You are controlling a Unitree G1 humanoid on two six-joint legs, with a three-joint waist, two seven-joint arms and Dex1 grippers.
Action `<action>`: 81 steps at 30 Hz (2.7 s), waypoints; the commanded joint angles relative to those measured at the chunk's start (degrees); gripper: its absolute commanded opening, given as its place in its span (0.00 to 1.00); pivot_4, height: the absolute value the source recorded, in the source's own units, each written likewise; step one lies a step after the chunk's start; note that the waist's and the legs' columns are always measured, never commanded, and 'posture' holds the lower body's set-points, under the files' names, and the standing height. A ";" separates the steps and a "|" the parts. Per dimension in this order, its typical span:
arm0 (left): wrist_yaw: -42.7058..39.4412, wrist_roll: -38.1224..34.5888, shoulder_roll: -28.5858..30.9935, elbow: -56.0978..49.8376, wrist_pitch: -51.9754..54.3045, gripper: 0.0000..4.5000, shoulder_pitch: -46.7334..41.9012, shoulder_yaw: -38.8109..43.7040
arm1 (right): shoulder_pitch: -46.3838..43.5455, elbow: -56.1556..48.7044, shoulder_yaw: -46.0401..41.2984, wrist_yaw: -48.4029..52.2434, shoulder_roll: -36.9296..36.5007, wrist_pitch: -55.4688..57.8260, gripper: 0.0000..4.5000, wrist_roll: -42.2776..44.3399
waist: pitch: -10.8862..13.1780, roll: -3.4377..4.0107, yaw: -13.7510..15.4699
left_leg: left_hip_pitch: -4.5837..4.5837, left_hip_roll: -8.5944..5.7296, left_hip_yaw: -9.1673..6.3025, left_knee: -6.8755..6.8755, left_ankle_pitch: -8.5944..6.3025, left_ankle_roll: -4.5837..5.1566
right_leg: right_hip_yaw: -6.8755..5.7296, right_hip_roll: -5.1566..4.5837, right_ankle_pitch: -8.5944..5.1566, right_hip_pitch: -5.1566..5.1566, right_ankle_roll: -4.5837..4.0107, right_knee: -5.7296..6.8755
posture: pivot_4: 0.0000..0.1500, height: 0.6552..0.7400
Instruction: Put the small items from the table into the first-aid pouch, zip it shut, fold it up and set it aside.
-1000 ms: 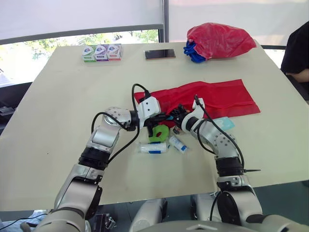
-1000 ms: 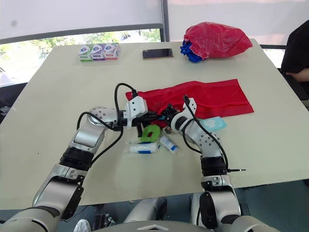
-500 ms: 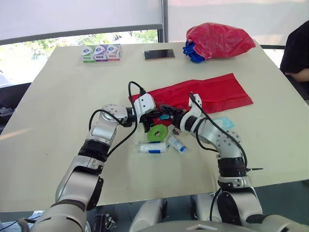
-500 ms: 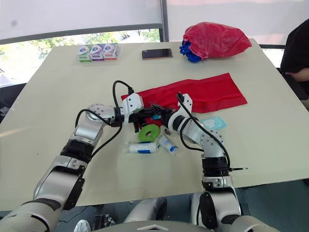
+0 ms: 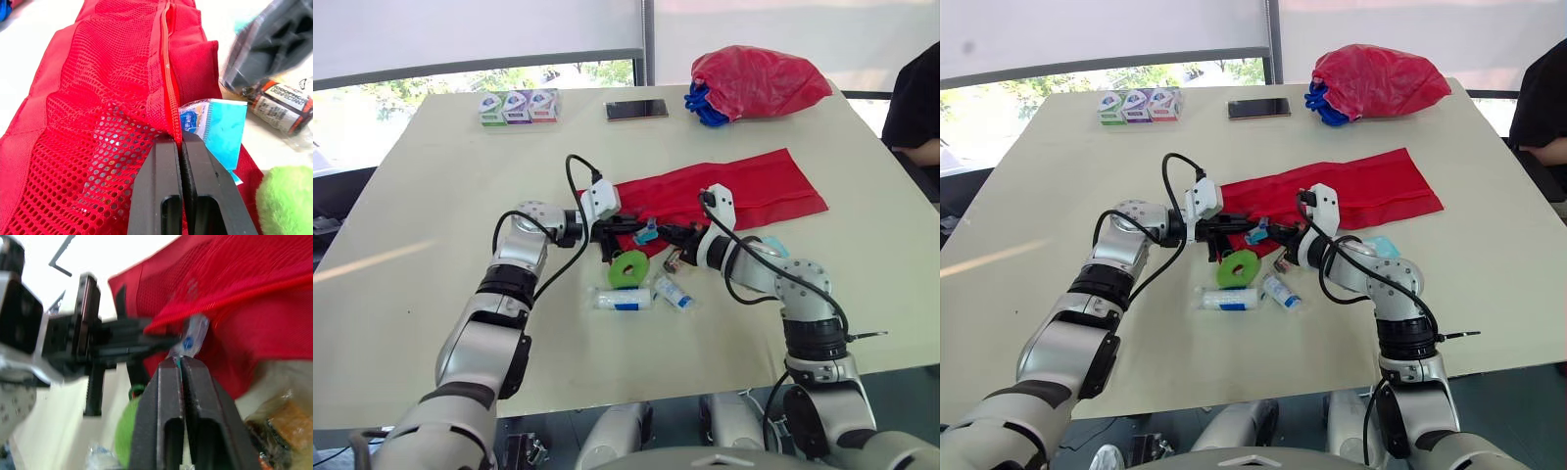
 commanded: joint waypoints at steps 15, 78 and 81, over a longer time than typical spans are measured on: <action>-6.07 -1.28 -2.28 0.26 -3.30 0.00 -0.83 1.01 | -3.07 7.14 2.08 8.09 3.91 -5.38 0.01 -16.53 | -0.01 -0.01 -0.01 | -0.12 -0.04 -0.10 0.14 0.00 0.00 | -0.11 -0.02 0.03 -0.02 0.02 0.01 | 1.00 1.00; 12.22 18.47 10.57 21.28 -22.55 0.00 -8.90 -1.88 | 26.55 -33.34 -18.69 49.57 -33.14 -24.76 0.32 -18.43 | -0.29 -0.16 0.74 | -0.25 -0.18 -0.28 0.26 -0.02 0.03 | -0.75 -0.30 0.03 0.02 0.04 0.00 | 1.00 1.00; 13.22 19.23 11.70 22.43 -22.65 0.00 -9.25 -2.05 | 31.89 -34.44 -25.07 53.19 -36.63 -25.37 0.60 -15.76 | -0.29 -0.17 0.82 | -0.23 -0.23 -0.23 0.28 -0.03 0.05 | -0.71 -0.36 0.04 0.06 0.06 0.00 | 1.00 1.00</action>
